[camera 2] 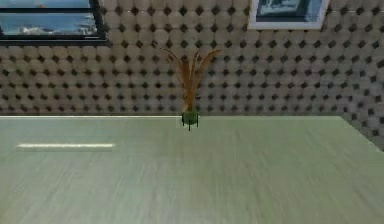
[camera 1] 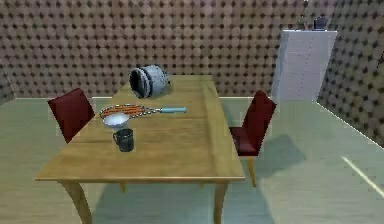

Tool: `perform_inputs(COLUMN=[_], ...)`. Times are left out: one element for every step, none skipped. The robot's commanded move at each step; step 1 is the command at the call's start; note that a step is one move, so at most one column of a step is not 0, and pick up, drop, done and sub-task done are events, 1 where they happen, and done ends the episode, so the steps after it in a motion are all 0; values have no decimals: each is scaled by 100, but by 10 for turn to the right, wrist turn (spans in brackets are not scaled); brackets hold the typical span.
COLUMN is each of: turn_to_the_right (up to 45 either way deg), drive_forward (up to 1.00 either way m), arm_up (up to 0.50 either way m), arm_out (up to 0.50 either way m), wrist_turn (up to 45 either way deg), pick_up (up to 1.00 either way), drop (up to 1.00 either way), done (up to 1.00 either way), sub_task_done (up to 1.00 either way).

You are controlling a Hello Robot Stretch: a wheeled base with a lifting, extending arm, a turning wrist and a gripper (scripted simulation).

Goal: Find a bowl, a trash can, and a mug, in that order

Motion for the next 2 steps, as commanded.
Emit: perform_inputs(turn_to_the_right=[0, -270], drive_forward=[30, 0], arm_up=[0, 0], arm_out=[0, 0], wrist_turn=[0, 0], pick_up=[0, 0], drop=[0, 0], done=[0, 0], sub_task_done=[0, 0])
